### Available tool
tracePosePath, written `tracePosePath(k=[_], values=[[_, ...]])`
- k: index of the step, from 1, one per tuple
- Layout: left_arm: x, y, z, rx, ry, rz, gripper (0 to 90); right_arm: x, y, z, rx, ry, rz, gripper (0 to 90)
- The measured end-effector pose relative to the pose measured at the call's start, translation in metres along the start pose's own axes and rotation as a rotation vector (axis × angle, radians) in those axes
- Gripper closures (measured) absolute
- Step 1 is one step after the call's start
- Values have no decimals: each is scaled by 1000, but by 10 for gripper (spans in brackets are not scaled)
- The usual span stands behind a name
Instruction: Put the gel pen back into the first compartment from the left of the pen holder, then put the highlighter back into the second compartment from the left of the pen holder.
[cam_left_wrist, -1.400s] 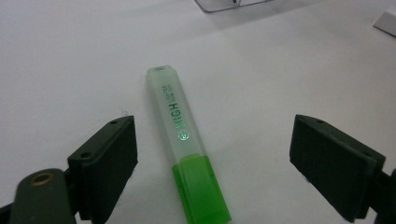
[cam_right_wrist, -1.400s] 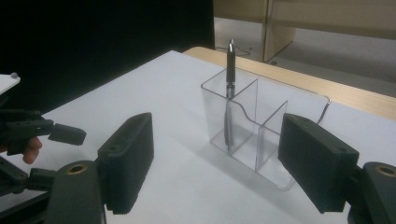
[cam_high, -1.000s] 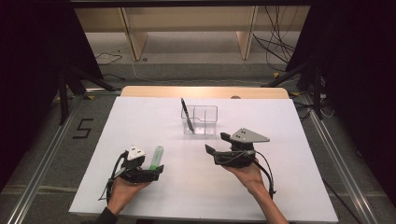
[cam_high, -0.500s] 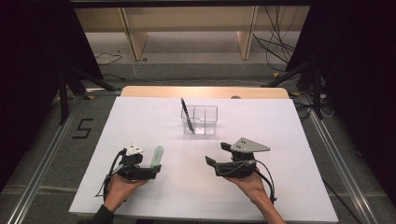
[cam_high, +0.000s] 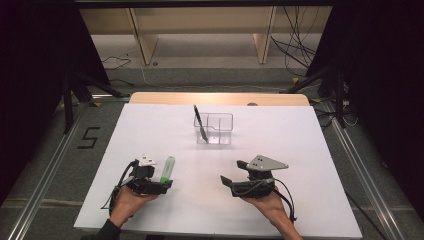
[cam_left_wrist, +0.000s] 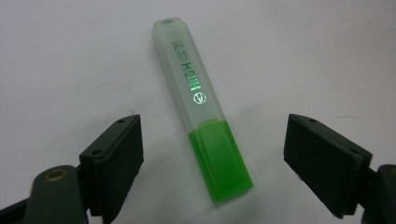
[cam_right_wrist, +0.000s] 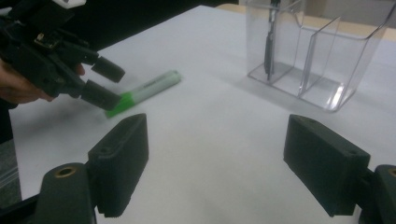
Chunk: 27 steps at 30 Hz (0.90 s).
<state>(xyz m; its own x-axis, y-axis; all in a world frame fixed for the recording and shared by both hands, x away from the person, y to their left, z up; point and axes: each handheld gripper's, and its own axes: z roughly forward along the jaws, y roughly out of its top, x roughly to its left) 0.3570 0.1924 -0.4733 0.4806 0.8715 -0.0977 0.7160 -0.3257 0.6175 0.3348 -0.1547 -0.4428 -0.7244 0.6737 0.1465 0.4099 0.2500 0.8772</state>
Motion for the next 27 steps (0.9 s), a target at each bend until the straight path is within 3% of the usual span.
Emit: tracePosePath(k=[16, 20, 27], values=[[-4, -4, 9, 54, 20, 47, 310, 7, -14, -2, 30, 14, 0, 230], [-5, -5, 10, 48, 45, 65, 362, 7, -16, -1, 35, 15, -1, 233], [-7, -8, 8, 32, 46, 89, 450, 9, -17, -2, 34, 8, -8, 238]])
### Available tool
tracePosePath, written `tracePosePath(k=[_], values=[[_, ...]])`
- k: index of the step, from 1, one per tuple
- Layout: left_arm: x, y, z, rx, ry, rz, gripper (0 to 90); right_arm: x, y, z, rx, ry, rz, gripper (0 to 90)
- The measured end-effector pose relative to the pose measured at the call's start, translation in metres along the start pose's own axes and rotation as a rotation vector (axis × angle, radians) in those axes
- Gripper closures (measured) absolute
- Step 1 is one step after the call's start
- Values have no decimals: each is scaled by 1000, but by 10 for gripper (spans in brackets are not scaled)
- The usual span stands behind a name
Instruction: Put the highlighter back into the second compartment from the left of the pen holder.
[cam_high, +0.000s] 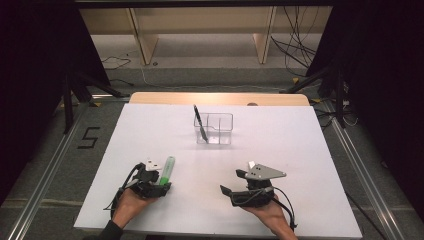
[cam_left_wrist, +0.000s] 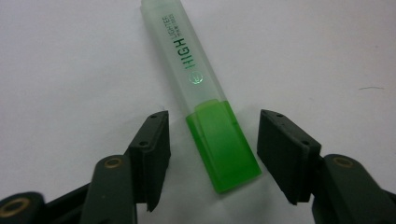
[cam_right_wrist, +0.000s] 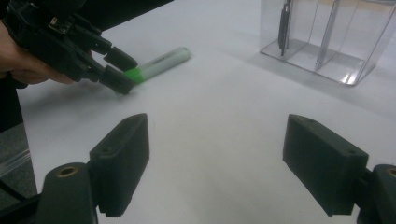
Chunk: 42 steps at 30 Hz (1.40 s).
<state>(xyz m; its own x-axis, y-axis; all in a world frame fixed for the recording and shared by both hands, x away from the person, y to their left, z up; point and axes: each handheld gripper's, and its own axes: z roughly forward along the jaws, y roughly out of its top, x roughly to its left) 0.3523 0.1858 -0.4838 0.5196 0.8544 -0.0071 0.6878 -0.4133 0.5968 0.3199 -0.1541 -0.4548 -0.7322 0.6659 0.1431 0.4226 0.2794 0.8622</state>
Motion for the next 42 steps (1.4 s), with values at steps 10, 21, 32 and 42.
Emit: tracePosePath(k=[10, 21, 32, 42], values=[[2, -2, 0, -26, -5, -36, 584, -1, 1, -5, -13, -9, 1, 247], [8, -1, -1, -16, -20, -44, 664, 1, 2, -4, -15, -6, -2, 254], [7, 16, -14, -7, -156, -29, 666, 4, 4, -3, -24, 13, -8, 257], [-23, 46, -37, 35, -324, 135, 666, 29, 9, 1, -18, 42, -180, 232]])
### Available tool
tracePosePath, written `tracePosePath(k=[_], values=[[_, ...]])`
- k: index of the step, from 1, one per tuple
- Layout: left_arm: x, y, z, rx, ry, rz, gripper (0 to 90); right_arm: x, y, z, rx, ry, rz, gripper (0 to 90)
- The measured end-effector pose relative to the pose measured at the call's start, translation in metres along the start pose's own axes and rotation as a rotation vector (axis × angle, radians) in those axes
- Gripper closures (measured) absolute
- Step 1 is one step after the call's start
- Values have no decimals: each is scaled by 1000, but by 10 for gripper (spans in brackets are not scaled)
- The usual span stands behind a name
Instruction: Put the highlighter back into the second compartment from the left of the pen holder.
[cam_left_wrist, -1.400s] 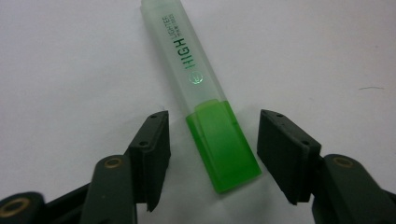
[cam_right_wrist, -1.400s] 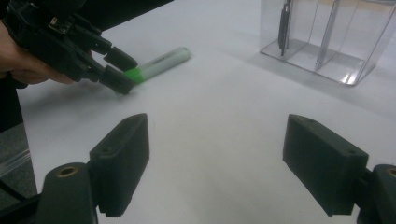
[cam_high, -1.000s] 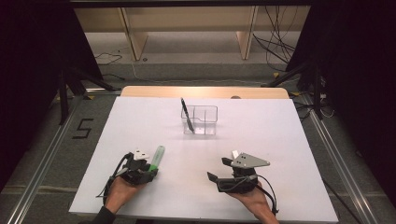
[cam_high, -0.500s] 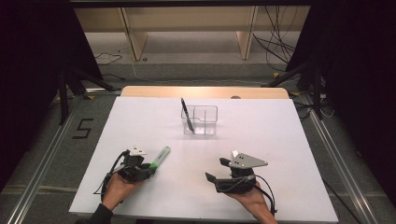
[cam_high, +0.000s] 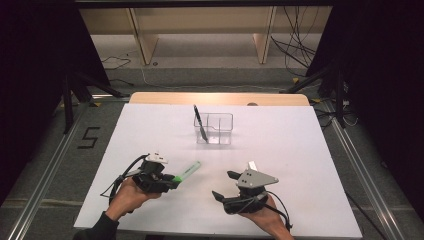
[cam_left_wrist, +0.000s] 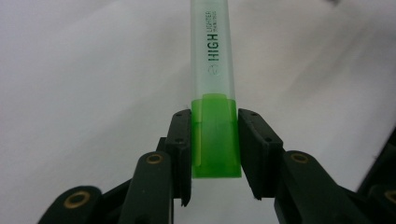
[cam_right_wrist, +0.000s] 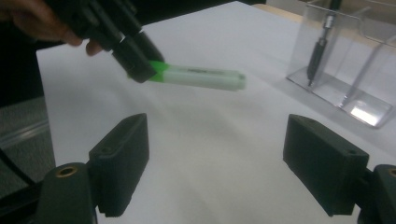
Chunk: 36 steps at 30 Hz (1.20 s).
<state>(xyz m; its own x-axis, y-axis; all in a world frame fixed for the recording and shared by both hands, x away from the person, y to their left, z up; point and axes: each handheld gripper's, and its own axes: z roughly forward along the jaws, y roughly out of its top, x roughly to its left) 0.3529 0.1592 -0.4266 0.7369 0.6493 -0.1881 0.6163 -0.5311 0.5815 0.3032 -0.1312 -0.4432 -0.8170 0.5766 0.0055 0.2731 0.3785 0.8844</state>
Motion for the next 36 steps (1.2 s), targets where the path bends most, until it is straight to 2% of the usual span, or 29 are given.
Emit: tracePosePath(k=[6, 16, 18, 21, 25, 26, 28, 31, 32, 33, 36], values=[[-19, 17, 8, 72, -65, 85, 666, 16, 3, -1, 1, -3, -136, 237], [-39, 42, 17, 162, -137, 176, 666, 41, 1, 7, 42, -123, -428, 255], [-42, 47, 19, 175, -152, 189, 666, 46, -2, 8, 55, -168, -500, 264], [-47, 54, 21, 185, -169, 202, 666, 52, -7, 12, 83, -239, -588, 291], [-50, 54, 20, 180, -178, 210, 666, 56, -13, 18, 117, -314, -696, 334], [-50, 53, 20, 174, -177, 200, 666, 58, -15, 19, 123, -337, -723, 343], [-50, 53, 20, 176, -176, 204, 666, 62, -18, 22, 139, -345, -768, 365], [-51, 53, 22, 178, -183, 205, 666, 66, -22, 27, 160, -375, -870, 409], [-51, 53, 22, 184, -187, 212, 666, 69, -24, 30, 166, -401, -879, 427], [-52, 52, 22, 187, -188, 210, 666, 70, -25, 32, 173, -421, -915, 441], [-52, 51, 22, 185, -190, 204, 665, 73, -27, 36, 167, -455, -960, 492]])
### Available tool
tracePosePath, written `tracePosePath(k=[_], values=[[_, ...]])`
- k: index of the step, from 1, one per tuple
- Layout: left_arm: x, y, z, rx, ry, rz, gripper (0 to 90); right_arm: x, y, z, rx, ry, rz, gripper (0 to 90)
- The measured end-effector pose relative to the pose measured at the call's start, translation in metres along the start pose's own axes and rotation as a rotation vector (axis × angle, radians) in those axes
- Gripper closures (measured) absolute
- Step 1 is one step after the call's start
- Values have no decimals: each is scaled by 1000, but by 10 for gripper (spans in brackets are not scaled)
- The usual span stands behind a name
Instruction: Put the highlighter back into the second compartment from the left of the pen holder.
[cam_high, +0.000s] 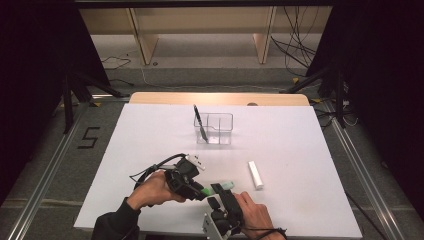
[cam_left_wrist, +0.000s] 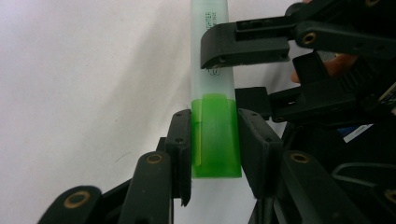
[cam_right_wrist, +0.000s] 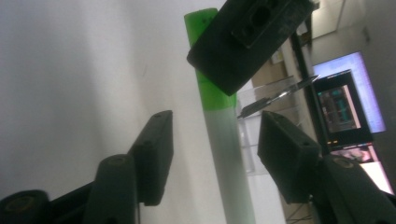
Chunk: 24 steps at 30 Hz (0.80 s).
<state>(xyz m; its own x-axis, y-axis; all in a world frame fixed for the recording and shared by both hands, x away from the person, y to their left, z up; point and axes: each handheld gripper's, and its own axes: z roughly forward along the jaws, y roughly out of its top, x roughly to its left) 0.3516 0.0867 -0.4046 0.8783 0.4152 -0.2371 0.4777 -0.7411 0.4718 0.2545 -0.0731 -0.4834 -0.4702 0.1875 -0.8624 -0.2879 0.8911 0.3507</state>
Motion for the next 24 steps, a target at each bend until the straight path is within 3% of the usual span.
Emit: tracePosePath(k=[4, 11, 18, 20, 21, 24], values=[[-1, -1, -1, 4, -10, 4, 665, 3, 0, 1, 10, -30, -33, 549], [-2, 0, 1, 8, -20, 6, 666, 4, 1, 1, 3, -46, -50, 637], [-4, 1, 3, 11, -26, 6, 665, 6, 1, 1, 11, -36, -69, 733], [-3, 1, 3, 11, -32, 1, 665, 8, 1, 2, 8, -42, -81, 750], [-3, 0, 3, 9, -32, 0, 665, 8, 1, 2, 5, -45, -126, 759], [-3, 0, 2, 11, -32, 0, 664, 8, 1, 2, 12, -38, -134, 767]])
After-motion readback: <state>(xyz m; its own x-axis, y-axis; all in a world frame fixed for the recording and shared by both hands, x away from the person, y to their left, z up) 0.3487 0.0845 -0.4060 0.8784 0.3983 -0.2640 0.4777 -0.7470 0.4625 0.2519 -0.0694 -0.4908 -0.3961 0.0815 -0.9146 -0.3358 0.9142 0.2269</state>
